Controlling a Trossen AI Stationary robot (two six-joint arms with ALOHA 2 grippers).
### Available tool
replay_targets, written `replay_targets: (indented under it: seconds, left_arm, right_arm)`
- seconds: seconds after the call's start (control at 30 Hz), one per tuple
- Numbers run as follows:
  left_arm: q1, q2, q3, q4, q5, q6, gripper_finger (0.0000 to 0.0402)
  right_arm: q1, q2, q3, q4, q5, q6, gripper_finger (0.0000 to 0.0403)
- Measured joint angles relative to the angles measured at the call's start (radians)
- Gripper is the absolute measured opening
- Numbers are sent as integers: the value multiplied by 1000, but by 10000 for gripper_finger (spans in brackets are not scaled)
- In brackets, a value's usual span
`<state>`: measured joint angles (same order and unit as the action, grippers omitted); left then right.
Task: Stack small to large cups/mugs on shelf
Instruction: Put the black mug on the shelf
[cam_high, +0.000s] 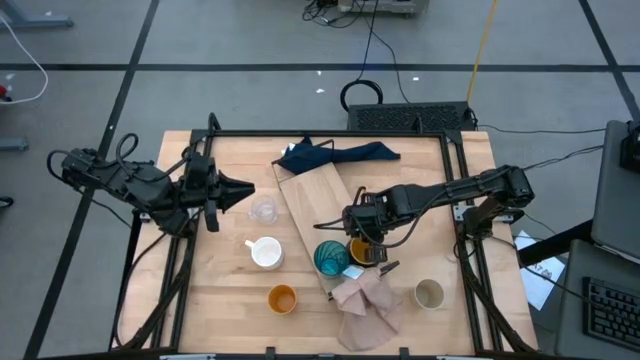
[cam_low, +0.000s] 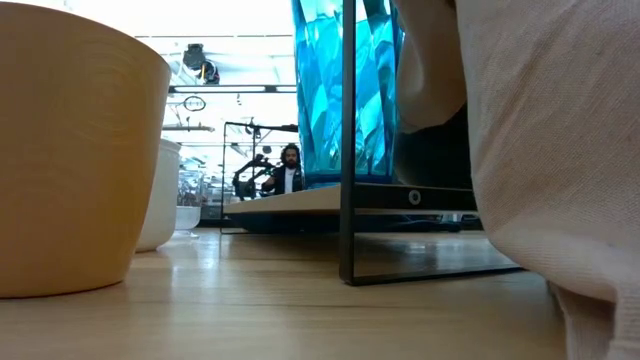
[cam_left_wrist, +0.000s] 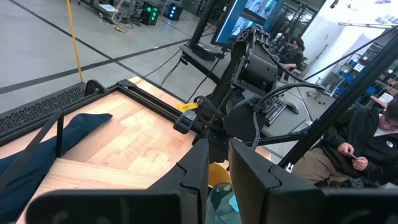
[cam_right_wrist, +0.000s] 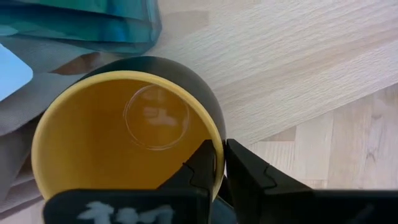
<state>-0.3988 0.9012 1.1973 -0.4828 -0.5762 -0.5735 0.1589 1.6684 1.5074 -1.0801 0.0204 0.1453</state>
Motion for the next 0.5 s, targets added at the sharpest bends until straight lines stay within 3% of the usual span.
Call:
replay_targets:
  seconds: [0.5]
  left_arm:
    - [0, 0, 0, 0, 0, -5, 61]
  right_arm:
    - [-14, 0, 0, -1, 1, 36, 29]
